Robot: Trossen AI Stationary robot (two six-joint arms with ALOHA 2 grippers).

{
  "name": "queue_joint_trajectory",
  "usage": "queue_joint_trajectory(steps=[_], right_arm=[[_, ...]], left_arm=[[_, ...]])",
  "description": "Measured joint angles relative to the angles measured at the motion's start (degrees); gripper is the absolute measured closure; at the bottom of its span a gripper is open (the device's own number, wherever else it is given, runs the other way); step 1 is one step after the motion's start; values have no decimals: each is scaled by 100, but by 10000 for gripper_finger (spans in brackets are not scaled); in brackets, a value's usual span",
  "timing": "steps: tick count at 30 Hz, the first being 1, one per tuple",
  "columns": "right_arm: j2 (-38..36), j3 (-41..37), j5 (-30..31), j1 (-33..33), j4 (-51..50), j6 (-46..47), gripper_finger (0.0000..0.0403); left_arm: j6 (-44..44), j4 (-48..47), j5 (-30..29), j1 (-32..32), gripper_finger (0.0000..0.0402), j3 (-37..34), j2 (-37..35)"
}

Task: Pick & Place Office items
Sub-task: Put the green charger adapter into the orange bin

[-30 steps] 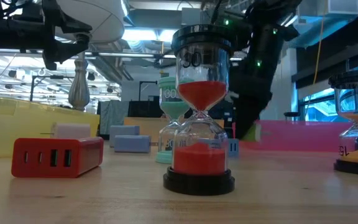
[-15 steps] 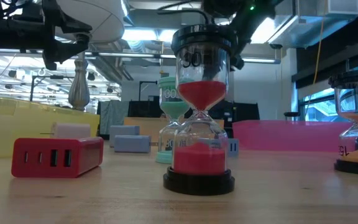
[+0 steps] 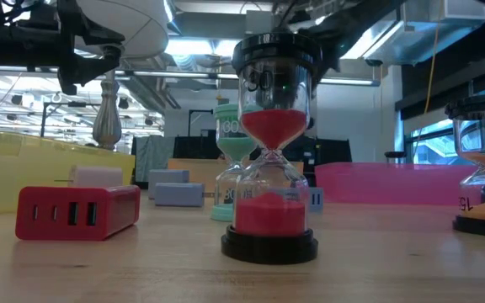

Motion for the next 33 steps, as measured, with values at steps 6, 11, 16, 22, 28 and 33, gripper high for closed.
queue_joint_trajectory(steps=[6, 11, 16, 22, 28, 33], right_arm=[[805, 711, -273, -47, -856, -288, 223], [1108, 880, -680, -40, -1203, -52, 231], [1155, 878, -676, -38, -1166, 107, 244], [1132, 877, -643, -36, -1232, 157, 207], [1104, 876, -479, -34, -1306, 410, 139], [854, 876, -118, -15, -1567, 880, 93]], left_arm=[[0, -1, 7, 0, 107, -2, 4], [0, 0, 2, 1, 107, -2, 4], [0, -2, 0, 0, 107, 0, 4], [0, -2, 2, -1, 107, -2, 4], [0, -2, 4, 1, 107, 0, 4], [0, 0, 4, 1, 107, 0, 4]])
